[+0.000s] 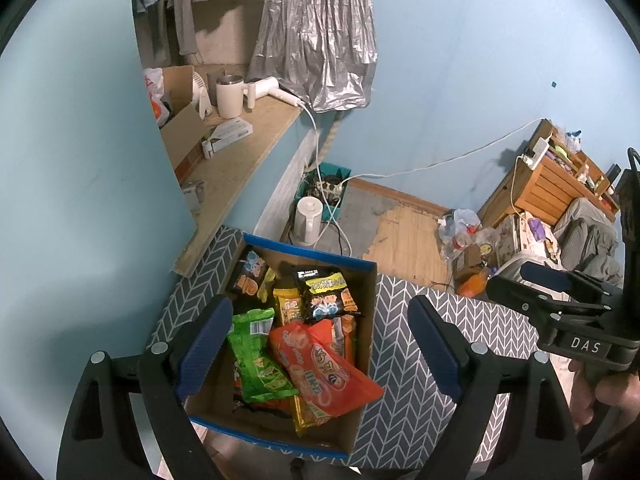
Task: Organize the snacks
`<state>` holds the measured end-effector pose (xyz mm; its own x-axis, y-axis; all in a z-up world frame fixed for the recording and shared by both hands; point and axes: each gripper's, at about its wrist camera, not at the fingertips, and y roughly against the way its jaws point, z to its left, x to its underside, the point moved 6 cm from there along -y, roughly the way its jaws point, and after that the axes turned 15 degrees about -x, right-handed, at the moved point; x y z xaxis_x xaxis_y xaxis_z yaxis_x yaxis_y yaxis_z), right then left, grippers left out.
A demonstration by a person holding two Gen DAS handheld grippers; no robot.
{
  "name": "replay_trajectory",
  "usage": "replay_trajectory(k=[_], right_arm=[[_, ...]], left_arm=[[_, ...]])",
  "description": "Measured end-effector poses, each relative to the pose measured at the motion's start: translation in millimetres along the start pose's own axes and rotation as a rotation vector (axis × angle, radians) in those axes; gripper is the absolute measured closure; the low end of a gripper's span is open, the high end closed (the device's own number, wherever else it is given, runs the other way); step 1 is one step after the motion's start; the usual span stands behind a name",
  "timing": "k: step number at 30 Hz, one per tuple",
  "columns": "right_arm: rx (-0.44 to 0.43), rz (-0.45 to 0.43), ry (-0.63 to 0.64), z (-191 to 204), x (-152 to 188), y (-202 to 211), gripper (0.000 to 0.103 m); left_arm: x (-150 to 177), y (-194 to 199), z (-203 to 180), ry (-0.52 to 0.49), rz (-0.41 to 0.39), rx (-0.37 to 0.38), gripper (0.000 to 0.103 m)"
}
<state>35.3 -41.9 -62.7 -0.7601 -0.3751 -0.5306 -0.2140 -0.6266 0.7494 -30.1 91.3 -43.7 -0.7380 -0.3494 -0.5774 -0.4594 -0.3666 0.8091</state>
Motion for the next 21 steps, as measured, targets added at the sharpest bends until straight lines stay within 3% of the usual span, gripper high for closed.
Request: replay_trajectory(k=[17, 21], right_arm=[[-0.007, 0.007, -0.009, 7.5, 10.8, 1.9, 0.024], [-0.011, 0.010, -0.007, 10.9, 10.7, -1.5, 0.024]], left_arm=[[-6.4, 7.2, 5.0, 0.025, -0.040, 0.027, 0.010], [-8.7, 5.1, 4.1, 0.013, -0.014, 0.020, 0.010]])
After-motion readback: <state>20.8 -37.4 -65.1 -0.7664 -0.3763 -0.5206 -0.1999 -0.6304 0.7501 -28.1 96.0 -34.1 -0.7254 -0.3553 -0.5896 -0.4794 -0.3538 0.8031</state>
